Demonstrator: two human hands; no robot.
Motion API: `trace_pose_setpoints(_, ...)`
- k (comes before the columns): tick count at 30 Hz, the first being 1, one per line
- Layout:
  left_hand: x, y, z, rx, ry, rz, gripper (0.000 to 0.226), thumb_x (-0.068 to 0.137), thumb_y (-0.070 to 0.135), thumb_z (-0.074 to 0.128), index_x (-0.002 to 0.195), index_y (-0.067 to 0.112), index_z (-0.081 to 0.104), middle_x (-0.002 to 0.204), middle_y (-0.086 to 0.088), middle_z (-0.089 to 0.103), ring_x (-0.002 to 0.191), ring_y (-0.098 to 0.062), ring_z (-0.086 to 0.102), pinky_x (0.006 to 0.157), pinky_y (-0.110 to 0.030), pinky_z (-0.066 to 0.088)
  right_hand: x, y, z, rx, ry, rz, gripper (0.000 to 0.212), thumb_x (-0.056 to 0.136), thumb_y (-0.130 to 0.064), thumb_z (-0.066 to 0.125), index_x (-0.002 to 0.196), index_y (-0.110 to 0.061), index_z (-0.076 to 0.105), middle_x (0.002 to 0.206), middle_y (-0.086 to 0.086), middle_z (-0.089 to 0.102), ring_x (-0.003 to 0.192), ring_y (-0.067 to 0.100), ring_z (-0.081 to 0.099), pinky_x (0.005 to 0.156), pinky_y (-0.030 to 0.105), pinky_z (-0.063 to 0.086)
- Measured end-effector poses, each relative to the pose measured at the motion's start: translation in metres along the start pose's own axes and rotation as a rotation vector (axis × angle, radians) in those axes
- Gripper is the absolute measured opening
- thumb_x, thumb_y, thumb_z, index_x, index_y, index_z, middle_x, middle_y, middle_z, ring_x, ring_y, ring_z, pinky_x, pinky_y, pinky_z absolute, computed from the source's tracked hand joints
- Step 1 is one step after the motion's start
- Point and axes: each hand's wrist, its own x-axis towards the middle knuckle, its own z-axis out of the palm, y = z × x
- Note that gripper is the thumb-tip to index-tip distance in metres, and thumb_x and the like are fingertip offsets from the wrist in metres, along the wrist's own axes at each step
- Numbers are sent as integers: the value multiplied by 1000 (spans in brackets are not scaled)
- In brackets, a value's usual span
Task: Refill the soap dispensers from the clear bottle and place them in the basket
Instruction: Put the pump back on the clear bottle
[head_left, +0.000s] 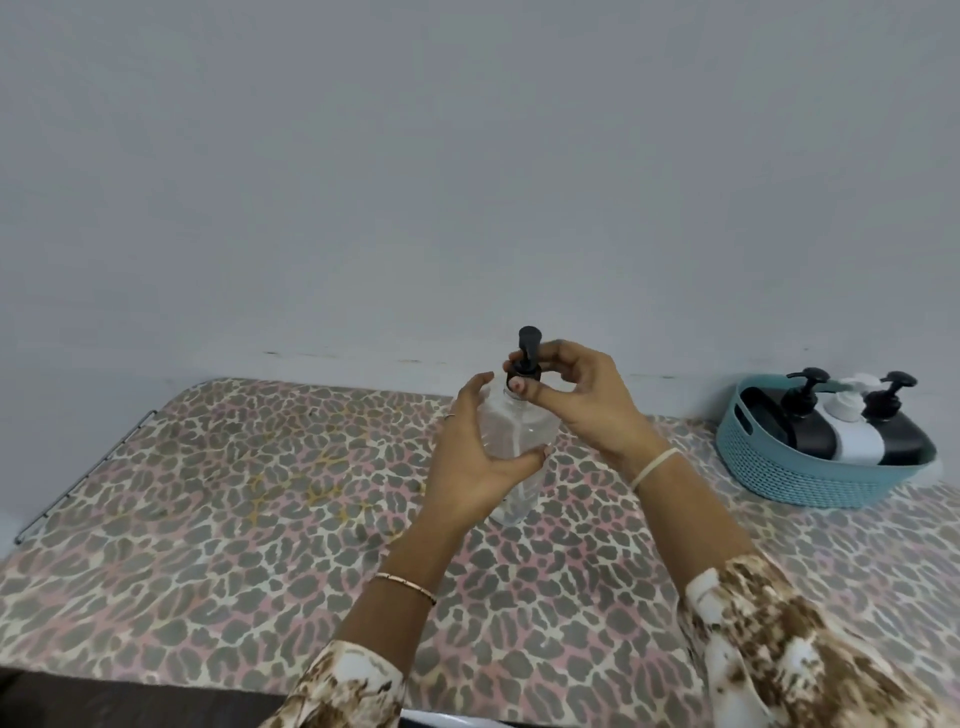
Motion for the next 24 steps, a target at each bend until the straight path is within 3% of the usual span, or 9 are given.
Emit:
trace_pose_setpoints(4,4,11,-4,38,-37,-93,88,64,39,85,136,33,34,132,10,53,122,-10,51,95,-35,49,0,-7,24,-262,308,70,39,63,-29,89,81,-25,54,80,-14,62,78,-3,60,73,17,49)
trace_pose_setpoints(7,7,22,-12,38,-79,-189,89,65,35,87,137,31,34,136,7,52,125,-14,50,96,-38,49,0,-18,21,-318,184,123,38,70,-37,83,94,-27,56,93,-17,60,94,5,57,81,23,46)
trace_pose_setpoints(9,8,32,-17,35,-124,-255,92,68,30,87,141,28,31,139,5,47,127,-15,47,97,-34,46,-1,-26,11,-341,3,150,31,83,-31,74,110,-24,62,105,-18,59,109,9,53,94,29,43)
trace_pose_setpoints(11,8,39,-19,69,-166,-291,94,69,27,86,143,26,28,134,5,47,120,-15,48,94,-32,46,-4,-29,6,-416,-53,161,28,89,-26,67,117,-21,65,109,-13,61,114,13,53,101,39,41)
trace_pose_setpoints(16,9,51,-15,140,-144,-355,94,69,24,85,144,24,28,117,7,52,98,-13,53,77,-28,47,-4,-32,11,-857,48,115,21,91,-40,58,107,-28,65,91,-9,66,97,13,58,96,34,24)
trace_pose_setpoints(20,14,57,-12,204,-130,-384,90,67,29,86,139,22,31,104,7,54,86,-14,55,58,-18,40,-3,-31,13,-1006,85,121,20,90,-45,53,100,-32,64,78,-10,66,84,13,61,96,34,21)
trace_pose_setpoints(24,20,58,-7,208,-142,-396,86,64,22,87,134,21,36,105,7,58,90,-15,57,68,-28,48,-3,-31,6,-914,113,137,17,87,-44,60,96,-31,66,76,-8,67,86,13,61,96,35,26)
